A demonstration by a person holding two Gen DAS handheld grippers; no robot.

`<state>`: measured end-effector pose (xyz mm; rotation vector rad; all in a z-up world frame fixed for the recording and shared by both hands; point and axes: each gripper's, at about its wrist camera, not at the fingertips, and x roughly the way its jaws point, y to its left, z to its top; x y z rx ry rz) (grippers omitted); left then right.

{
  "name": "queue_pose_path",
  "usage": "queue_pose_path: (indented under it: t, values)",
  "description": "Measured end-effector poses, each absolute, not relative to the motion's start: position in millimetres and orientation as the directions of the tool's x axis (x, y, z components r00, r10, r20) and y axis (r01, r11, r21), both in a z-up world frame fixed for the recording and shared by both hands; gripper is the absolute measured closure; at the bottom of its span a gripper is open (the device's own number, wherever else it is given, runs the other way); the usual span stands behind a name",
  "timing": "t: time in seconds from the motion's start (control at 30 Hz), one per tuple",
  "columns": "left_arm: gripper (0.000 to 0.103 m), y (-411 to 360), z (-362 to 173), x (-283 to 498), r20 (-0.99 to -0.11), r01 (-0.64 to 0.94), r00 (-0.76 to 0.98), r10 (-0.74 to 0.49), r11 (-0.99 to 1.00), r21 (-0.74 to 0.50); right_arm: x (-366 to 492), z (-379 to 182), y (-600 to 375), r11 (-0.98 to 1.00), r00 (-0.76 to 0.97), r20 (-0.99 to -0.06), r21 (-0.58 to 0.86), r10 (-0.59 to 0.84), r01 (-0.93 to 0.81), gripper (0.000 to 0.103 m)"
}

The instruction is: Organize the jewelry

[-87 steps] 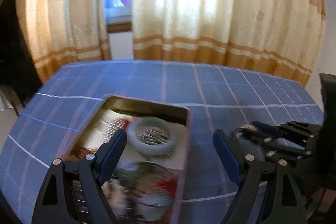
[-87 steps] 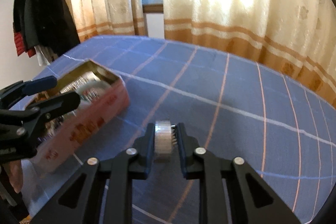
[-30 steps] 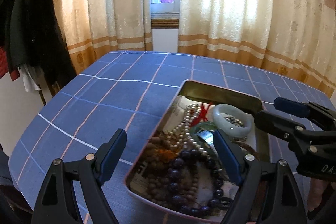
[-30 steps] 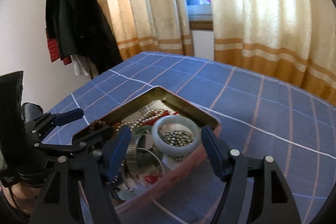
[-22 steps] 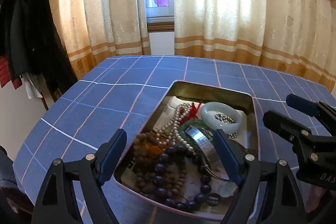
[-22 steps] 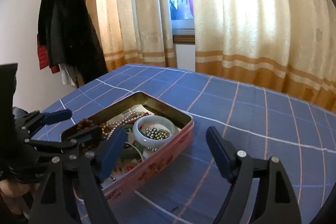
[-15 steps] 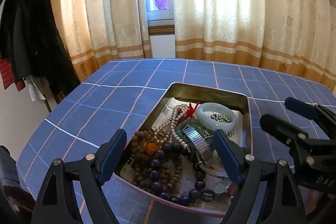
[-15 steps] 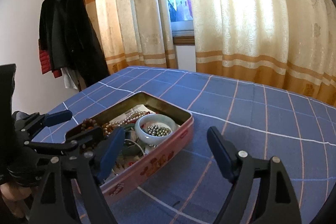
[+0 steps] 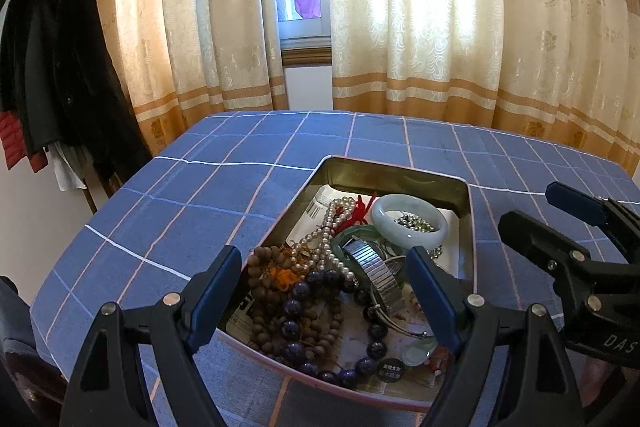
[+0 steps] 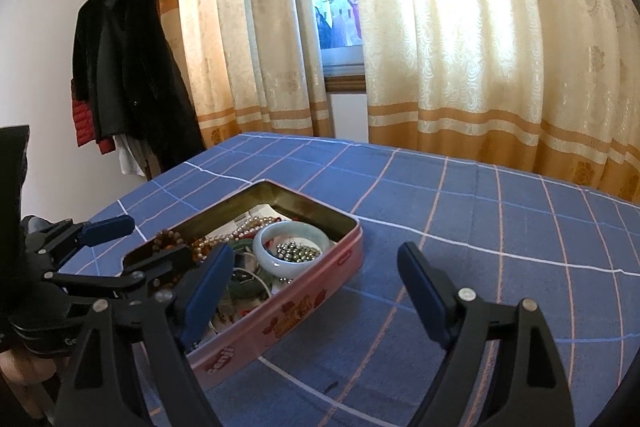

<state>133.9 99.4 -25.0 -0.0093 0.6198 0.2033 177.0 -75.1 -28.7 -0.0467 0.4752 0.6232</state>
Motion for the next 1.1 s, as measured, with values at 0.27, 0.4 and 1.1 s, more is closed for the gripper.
queue_pose_path:
  t: [0.27, 0.4, 1.1]
  values:
    - [0.019, 100.5, -25.6, 132.6, -0.575, -0.19, 0.798, 0.181, 0.981, 0.046, 178.0, -27.3, -78.2, 0.819, 0.714, -0.437, 0.102, 0.547, -0.565, 0.016]
    - [0.019, 100.6, -25.7, 132.2, -0.575, -0.19, 0.798, 0.181, 0.981, 0.045, 178.1, -27.9, -78.1, 0.817, 0.711, -0.443, 0.098, 0.547, -0.568, 0.016]
    - [0.019, 101.0, -24.7, 134.0, -0.572, -0.19, 0.802, 0.175, 0.981, 0.034, 178.3, -29.0, -78.2, 0.817, 0.71, -0.446, 0.094, 0.546, -0.569, 0.016]
